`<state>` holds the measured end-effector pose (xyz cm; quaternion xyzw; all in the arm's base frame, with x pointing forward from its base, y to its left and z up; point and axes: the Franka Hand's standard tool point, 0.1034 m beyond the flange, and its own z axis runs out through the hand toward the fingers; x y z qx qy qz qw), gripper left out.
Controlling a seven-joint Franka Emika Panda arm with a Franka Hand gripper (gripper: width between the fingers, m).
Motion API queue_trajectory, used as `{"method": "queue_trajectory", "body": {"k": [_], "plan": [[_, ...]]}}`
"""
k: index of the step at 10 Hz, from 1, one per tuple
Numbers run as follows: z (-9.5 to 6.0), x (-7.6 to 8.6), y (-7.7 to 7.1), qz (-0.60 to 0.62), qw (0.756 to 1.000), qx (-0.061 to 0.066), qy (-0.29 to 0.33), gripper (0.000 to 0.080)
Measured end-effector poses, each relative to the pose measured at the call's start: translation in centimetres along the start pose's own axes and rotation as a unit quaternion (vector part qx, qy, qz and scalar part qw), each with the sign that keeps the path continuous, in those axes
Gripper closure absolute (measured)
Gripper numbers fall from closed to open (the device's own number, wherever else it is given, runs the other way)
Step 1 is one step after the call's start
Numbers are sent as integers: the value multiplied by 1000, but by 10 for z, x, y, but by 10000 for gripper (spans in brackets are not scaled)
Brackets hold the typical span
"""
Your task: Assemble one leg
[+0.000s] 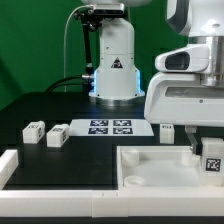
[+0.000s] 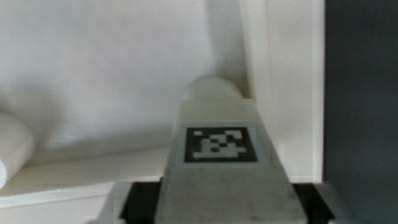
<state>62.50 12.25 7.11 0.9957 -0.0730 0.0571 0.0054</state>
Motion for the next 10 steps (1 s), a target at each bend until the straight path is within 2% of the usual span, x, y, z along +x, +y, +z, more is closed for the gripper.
{"method": "queue_trajectory", "body": {"k": [1,2,4,6,8,10], "plan": [[0,0,0,97,995,4,4,508],[0,-2,0,168,986,3,6,508],[0,-2,1,301,954,2,6,508],[0,-2,2,438,899,2,4,508],[1,-2,1,563,826,-7,-2,508],[1,0,1,641,767,-7,-2,508]]}}
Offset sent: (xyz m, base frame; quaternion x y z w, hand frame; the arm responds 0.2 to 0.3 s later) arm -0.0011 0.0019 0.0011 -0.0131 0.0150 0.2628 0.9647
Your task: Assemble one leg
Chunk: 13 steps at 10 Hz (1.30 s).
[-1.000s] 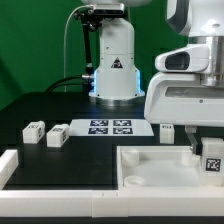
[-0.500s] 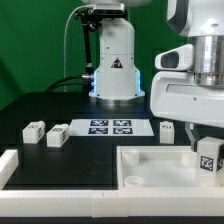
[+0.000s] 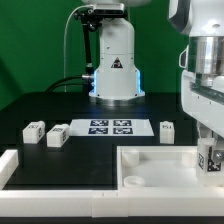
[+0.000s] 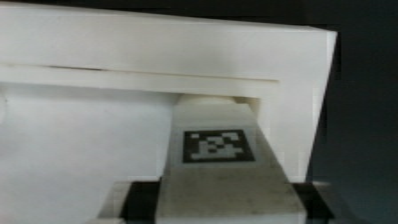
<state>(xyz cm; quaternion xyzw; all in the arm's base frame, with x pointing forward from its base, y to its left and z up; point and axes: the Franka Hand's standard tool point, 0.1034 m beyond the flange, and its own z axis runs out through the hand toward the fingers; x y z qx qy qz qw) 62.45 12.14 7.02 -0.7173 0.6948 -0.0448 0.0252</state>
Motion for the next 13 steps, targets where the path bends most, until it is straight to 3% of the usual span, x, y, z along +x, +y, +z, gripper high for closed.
{"method": "queue_trajectory", "body": {"k": [3,4,5,6,7,8,11,13], "plan": [[0,-1,0,96,995,0,-10,506],[0,-1,0,87,996,0,-10,422],[0,-1,0,63,998,0,-10,422],[0,-3,0,42,999,2,-10,229],[0,-3,0,-61,998,6,-8,174],[0,-3,0,-114,993,7,-7,174],[0,-9,2,-296,955,4,2,151],[0,-6,0,-428,904,3,5,150]]}}
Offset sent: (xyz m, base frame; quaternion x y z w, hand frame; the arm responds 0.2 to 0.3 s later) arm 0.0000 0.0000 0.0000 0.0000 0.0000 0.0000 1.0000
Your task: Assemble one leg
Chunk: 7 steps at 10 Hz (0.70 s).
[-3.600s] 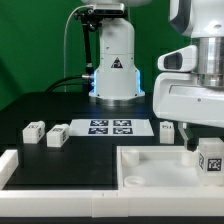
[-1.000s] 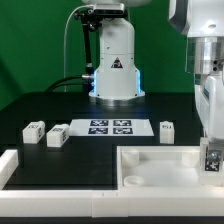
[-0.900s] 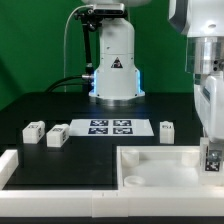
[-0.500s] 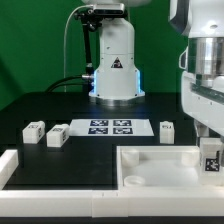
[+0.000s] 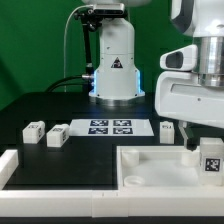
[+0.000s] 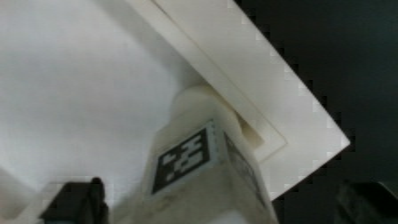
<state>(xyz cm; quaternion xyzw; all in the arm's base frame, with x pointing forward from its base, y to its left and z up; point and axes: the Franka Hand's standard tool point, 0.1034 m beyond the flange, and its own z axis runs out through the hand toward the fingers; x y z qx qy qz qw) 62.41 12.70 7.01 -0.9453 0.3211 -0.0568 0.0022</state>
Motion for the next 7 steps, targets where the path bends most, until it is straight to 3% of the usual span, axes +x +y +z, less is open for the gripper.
{"method": "queue_trajectory", "body": {"k": [5,7], "plan": [[1,4,4,-226,974,-8,5,150],[0,5,5,-265,964,-10,7,150]]}}
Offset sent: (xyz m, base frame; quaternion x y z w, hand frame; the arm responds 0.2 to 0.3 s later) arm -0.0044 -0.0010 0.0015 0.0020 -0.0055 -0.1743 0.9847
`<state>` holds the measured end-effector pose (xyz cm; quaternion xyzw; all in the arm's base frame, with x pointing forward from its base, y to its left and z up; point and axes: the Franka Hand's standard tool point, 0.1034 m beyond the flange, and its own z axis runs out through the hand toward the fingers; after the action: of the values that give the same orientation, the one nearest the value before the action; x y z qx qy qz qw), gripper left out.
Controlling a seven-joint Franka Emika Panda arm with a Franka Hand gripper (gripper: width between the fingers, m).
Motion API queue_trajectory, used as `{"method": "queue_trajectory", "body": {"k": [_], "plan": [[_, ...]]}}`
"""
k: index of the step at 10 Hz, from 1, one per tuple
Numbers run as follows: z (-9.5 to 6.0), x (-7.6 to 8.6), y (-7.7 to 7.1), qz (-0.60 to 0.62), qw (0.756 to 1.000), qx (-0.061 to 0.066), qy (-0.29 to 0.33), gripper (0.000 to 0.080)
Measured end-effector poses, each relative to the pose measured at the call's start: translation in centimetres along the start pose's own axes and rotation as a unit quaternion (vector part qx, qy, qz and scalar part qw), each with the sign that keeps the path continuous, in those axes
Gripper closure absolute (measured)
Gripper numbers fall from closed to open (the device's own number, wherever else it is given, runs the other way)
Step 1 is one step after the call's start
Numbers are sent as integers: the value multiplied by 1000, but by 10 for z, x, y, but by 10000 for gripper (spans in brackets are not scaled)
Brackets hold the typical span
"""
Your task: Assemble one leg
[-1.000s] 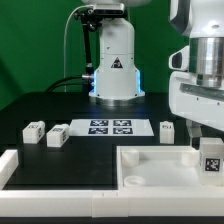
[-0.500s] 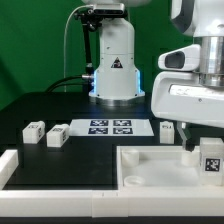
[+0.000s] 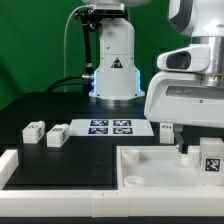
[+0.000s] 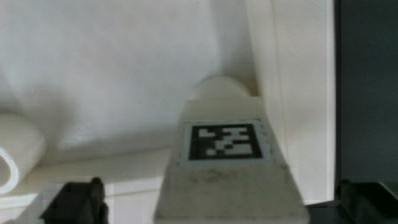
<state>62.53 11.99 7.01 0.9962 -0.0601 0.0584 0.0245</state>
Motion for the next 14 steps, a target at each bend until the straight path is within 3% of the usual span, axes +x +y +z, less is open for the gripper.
{"method": "queue_trajectory", "body": {"k": [3,5,9,12,14], "plan": [[0,0,0,6,1000,0,0,178],[0,0,0,28,1000,0,0,508],[1,1,10,198,980,-7,1,508],[1,-2,28,307,951,-32,4,508],[1,-7,44,393,918,-55,5,498]]}}
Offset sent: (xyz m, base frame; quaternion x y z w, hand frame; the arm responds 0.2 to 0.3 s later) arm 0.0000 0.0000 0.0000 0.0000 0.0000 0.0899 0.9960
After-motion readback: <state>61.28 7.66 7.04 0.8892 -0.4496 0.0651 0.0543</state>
